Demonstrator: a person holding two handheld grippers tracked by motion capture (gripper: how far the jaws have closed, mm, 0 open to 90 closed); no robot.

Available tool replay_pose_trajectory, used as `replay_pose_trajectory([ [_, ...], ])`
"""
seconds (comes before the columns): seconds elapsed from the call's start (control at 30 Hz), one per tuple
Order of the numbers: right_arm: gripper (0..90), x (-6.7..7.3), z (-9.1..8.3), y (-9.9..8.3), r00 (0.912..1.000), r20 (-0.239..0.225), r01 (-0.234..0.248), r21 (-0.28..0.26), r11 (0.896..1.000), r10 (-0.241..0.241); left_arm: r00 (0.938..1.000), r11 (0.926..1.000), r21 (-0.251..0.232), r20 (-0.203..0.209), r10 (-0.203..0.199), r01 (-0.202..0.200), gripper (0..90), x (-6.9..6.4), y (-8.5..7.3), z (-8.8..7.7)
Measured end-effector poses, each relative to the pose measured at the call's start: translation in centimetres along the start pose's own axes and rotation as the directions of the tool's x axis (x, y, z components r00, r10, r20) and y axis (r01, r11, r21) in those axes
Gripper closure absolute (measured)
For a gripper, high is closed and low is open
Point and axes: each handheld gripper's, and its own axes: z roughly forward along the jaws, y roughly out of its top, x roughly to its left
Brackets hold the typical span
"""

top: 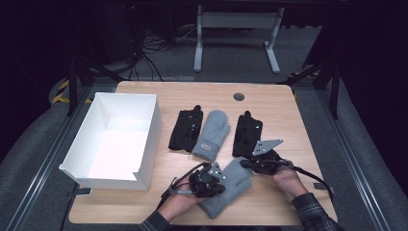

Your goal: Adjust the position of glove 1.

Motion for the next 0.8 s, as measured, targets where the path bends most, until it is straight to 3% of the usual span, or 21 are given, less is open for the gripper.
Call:
replay_pose_trajectory([
  [0.27,90.0,0.7,-1.3,-1.1,0.9999,0.008,-0.013,0.007,1.0,0.013,0.9976,0.9998,-0.004,-0.066,-0.022,0.022,89.8,1.4,-0.3,-0.8],
  [0.53,89.7,0.9,-1.7,-1.1,0.9998,0.015,-0.012,-0.021,1.0,0.012,0.9983,0.9991,-0.024,-0.045,-0.036,0.035,87.1,1.6,-0.5,-1.0],
  [0.67,74.1,0.9,-2.8,-1.0,0.9989,0.033,-0.032,-0.065,0.997,0.034,0.9977,0.9975,-0.054,-0.047,-0.048,0.045,75.9,1.8,-0.6,-1.5],
  [0.73,65.5,1.0,-3.2,-1.2,0.9956,0.082,-0.038,-0.077,0.996,0.044,0.9972,0.9969,-0.06,-0.05,-0.055,0.052,68.7,1.9,-0.6,-1.6],
  [0.8,57.7,0.8,-3.5,-1.5,0.993,0.099,-0.055,-0.1,0.994,0.064,0.9974,0.9959,-0.072,-0.043,-0.059,0.056,62.0,2.0,-0.6,-1.8],
])
